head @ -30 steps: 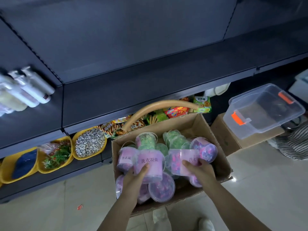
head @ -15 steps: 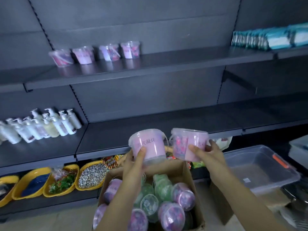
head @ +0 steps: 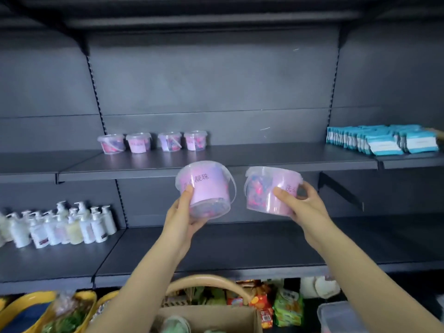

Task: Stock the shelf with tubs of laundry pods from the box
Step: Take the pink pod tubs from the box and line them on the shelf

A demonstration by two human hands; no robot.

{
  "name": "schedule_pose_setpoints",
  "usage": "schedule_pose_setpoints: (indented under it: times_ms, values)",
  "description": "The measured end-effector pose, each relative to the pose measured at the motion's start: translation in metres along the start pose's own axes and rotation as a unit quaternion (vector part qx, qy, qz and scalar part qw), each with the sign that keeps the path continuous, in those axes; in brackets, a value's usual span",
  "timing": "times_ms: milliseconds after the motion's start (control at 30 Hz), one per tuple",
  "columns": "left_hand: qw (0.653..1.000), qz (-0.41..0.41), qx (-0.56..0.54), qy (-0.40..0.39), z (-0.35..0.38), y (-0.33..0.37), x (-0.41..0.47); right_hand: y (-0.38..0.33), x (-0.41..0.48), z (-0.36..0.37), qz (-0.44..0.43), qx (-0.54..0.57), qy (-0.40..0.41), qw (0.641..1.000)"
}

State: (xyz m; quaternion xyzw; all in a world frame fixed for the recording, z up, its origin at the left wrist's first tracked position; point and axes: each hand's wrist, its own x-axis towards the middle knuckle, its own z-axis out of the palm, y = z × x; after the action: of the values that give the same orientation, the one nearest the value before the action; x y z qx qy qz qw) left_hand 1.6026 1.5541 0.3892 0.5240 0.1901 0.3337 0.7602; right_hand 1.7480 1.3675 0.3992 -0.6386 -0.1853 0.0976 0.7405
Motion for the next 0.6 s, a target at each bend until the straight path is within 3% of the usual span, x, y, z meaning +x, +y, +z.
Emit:
schedule_pose_setpoints:
  times_ms: [333, 600]
  values:
    - [0.999, 0.048, 0.005, -0.009, 0.01, 0.041, 0.156, -0.017, 0.148, 0.076, -0.025, -0.021, -0.036, 0.999]
    - [0.998, 0.048, 0.026, 0.039, -0.007, 0.034, 0.25, 0.009, 0.233, 0.119, -0.021, -0.037, -0.006, 0.999]
